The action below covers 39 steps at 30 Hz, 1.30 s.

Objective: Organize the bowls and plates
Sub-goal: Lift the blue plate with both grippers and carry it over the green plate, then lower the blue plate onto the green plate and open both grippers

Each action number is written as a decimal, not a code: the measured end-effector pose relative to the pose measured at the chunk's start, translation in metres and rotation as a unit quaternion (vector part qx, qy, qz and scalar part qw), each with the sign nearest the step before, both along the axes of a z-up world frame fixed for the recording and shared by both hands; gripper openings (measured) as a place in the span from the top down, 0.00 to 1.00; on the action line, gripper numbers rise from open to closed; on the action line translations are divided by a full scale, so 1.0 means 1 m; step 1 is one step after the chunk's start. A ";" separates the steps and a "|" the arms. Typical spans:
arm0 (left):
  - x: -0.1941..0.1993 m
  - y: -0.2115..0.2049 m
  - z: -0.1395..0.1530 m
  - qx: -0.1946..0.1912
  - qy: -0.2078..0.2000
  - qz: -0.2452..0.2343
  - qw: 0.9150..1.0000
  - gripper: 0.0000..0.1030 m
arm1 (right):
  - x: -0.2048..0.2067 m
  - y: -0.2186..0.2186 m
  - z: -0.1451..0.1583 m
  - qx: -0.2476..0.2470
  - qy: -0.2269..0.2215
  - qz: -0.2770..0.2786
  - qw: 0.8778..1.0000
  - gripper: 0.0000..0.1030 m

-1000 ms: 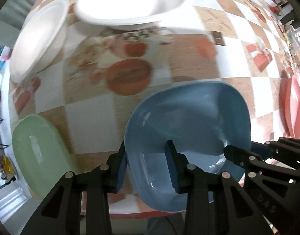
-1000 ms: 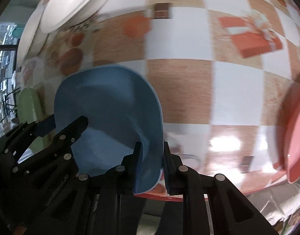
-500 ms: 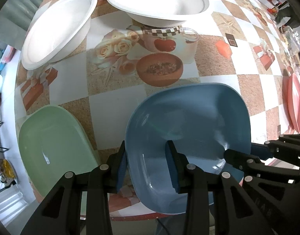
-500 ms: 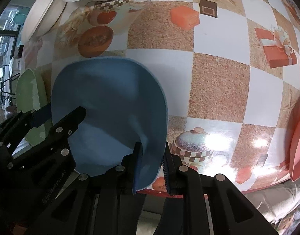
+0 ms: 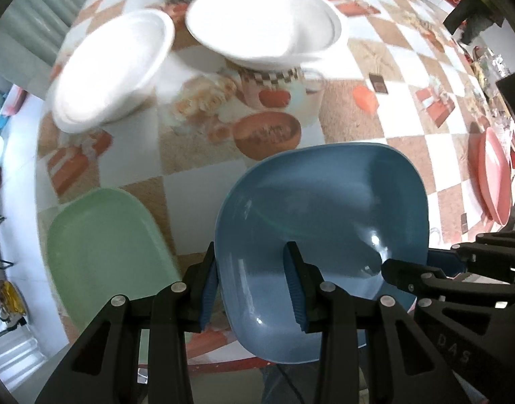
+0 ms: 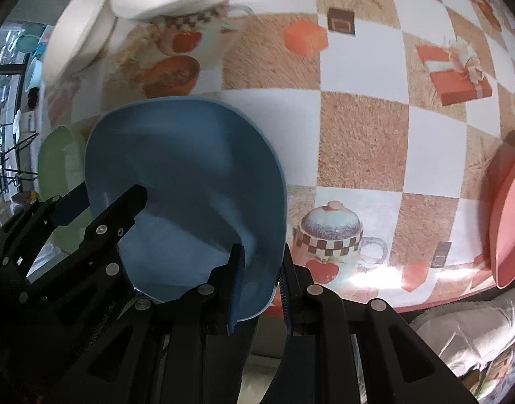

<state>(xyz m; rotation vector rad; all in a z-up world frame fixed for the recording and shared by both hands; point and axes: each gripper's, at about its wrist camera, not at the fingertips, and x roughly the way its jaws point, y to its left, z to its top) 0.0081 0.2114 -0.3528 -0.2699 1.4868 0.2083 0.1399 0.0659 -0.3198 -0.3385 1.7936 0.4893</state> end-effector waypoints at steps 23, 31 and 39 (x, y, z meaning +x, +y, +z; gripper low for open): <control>-0.077 0.084 0.095 0.061 0.004 0.142 0.988 0.61 | -0.070 0.158 0.011 0.052 0.001 0.158 0.986 0.78; -0.090 0.092 0.090 0.052 0.008 0.155 0.986 0.61 | -0.073 0.169 0.009 0.051 0.005 0.165 0.985 0.78; -0.091 0.093 0.097 0.078 0.003 0.159 0.984 0.38 | -0.070 0.172 0.007 0.052 -0.005 0.155 0.987 0.50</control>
